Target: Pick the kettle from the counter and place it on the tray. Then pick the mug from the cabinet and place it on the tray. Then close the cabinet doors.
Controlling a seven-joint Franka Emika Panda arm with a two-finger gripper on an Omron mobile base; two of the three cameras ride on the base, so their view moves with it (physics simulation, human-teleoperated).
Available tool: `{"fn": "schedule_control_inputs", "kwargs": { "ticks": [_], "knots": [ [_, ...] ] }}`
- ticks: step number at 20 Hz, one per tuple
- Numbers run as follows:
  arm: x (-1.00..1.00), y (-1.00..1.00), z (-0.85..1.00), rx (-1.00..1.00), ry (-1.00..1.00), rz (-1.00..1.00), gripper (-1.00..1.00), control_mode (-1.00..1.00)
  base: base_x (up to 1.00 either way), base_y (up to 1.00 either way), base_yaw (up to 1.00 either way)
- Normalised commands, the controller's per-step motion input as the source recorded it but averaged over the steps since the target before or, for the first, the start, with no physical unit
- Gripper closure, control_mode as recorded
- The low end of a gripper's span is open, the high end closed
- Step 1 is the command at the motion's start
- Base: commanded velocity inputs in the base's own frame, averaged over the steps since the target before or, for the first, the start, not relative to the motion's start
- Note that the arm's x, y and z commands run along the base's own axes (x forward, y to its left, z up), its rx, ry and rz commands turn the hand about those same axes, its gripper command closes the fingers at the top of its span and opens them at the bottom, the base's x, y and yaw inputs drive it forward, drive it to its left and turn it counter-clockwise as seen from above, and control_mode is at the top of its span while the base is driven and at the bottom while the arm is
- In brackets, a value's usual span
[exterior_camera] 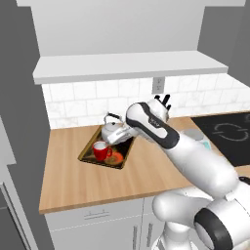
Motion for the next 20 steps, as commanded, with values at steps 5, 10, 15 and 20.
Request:
{"fn": "schedule_control_inputs", "kwargs": {
  "ticks": [5, 10, 15, 20],
  "knots": [
    [-0.55, 0.52, 0.05, -0.19, 0.07, -0.01, -1.00, -1.00, 0.00, 0.00, 0.00],
    [-0.63, 0.35, 0.00, -0.14, 0.00, 0.07, -1.00, -1.00, 0.00, 0.00, 0.00],
    [-0.50, 0.23, 0.00, -0.09, 0.00, 0.03, -1.00, -1.00, 0.00, 0.00, 0.00],
    [-0.12, 0.06, 0.00, -0.03, 0.00, 0.01, -1.00, -1.00, 0.00, 0.00, 0.00]
  ]
}}
